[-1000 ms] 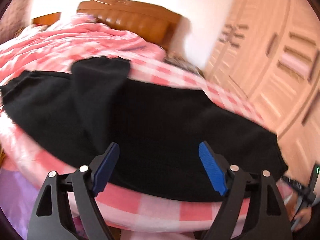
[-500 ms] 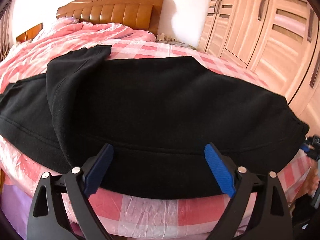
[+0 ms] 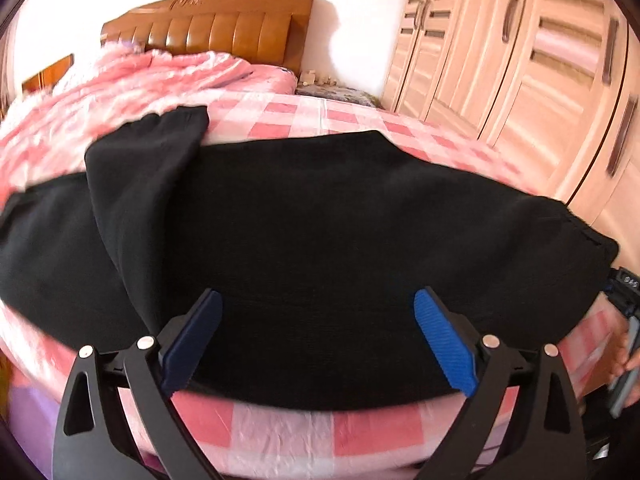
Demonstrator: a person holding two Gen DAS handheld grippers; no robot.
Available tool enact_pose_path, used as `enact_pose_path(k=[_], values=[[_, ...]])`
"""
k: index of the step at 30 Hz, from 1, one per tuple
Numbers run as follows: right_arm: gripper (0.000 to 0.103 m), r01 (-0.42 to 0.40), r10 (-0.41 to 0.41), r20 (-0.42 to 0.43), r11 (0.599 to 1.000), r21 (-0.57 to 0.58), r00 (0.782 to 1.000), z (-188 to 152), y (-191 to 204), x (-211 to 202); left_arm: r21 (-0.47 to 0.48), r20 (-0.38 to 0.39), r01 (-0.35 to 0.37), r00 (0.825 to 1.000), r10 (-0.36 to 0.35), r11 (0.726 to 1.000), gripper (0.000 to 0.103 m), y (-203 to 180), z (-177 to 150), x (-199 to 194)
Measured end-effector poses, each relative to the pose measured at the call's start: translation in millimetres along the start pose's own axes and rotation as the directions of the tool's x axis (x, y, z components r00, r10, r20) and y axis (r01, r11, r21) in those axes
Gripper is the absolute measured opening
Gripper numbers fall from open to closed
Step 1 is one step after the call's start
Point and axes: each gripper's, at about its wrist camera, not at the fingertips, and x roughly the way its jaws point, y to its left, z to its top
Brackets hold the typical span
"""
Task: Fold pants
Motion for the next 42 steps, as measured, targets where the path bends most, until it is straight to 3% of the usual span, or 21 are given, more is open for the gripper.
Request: enact_pose_path(k=[2,4,6,8,10,13,15,16,17,18,21,24,26,28,30,31,34,36,38,42], values=[[0.018,0.001,0.000,-0.014,0.999,0.051,1.000,-6.8,-10.6,5.0,-0.022,-0.005,0.018,1.000,-0.018,1.000,0.096,-2.9,12.1,6.7],[0.018,0.017,-0.017,0.000,1.000,0.024,1.000,-8.3,-4.8,3.4,-0.060,0.022,0.115,0.993,-0.114,0.992,0.096,-13.7,37.7,6.0],[0.018,0.020,-0.020,0.023,1.000,0.007,1.000,-5.5,-0.2,-2.1,-0.025,0.032,0.174,0.984,-0.173,0.984,0.097,-35.7,61.3,11.3],[0.018,0.015,-0.016,0.030,1.000,0.027,0.999,-4.6,-4.6,-5.4,0.031,-0.037,0.226,0.974,-0.225,0.974,0.097,-65.2,86.3,38.7],[0.018,0.043,-0.044,0.036,0.999,0.030,0.998,-7.0,-10.5,-6.4,0.052,-0.068,0.211,0.976,-0.207,0.976,0.097,-84.0,104.0,68.9],[0.018,0.063,-0.066,0.043,0.996,0.069,0.997,-11.7,-23.7,-10.0,0.071,-0.187,0.210,0.963,-0.194,0.975,0.096,-104.4,127.6,130.1],[0.018,0.084,-0.088,0.052,0.994,0.073,0.995,-12.9,-31.3,-14.0,0.103,-0.255,0.140,0.961,-0.110,0.985,0.096,-109.6,132.5,172.6],[0.017,0.081,-0.085,0.050,0.994,0.079,0.995,-13.3,-34.1,-15.0,0.191,-0.201,0.100,0.978,-0.061,0.976,0.099,-119.2,133.5,179.4],[0.017,0.078,-0.082,0.044,0.993,0.085,0.996,-14.4,-35.8,-15.4,0.265,-0.160,0.013,0.987,0.031,0.964,0.099,-128.9,130.3,183.6],[0.017,0.081,-0.084,0.042,0.993,0.083,0.996,-15.5,-35.8,-15.1,0.315,-0.140,-0.062,0.984,0.111,0.947,0.101,-135.3,129.4,191.6],[0.018,0.088,-0.091,0.042,0.993,0.079,0.995,-16.0,-35.1,-13.4,0.186,-0.191,-0.041,0.978,0.077,0.982,0.101,-117.7,146.3,202.9],[0.021,0.095,-0.096,0.011,0.995,0.038,0.995,-12.8,-31.5,-10.2,0.204,-0.189,-0.056,0.977,0.096,0.977,0.101,-116.1,147.0,200.2],[0.041,0.120,-0.120,0.000,0.992,0.026,0.993,-13.7,-32.3,-18.1,0.211,-0.154,-0.049,0.985,0.083,0.976,0.100,-119.9,143.2,182.4],[0.063,0.150,-0.151,0.019,0.988,0.044,0.988,-15.5,-37.5,-35.6,0.214,-0.072,-0.041,0.996,0.057,0.976,0.100,-120.8,139.0,151.0],[0.078,0.186,-0.191,0.080,0.980,0.067,0.978,-18.7,-40.6,-55.3,0.241,0.030,-0.043,0.999,0.036,0.969,0.101,-122.2,133.8,110.8],[0.079,0.208,-0.214,0.127,0.976,0.065,0.969,-20.3,-37.7,-67.5,0.255,0.060,-0.058,0.997,0.044,0.965,0.101,-120.2,132.8,98.1],[0.080,0.196,-0.189,0.218,0.981,-0.011,0.958,-18.5,-13.2,-85.2,0.255,0.069,-0.144,0.989,0.130,0.956,0.101,-89.8,138.0,85.7],[0.089,0.152,-0.119,0.255,0.982,-0.115,0.960,-14.1,18.5,-84.0,0.220,0.043,-0.228,0.974,0.224,0.948,0.101,-59.1,147.4,94.5],[0.090,0.099,-0.048,0.230,0.971,-0.217,0.972,-10.7,49.9,-69.8,0.158,-0.020,-0.315,0.947,0.322,0.936,0.101,-17.4,162.6,109.8],[0.090,-0.005,0.056,0.136,0.938,-0.347,0.989,-6.2,107.2,-22.9,0.065,-0.151,-0.392,0.905,0.397,0.918,0.101,43.0,189.1,138.2]])
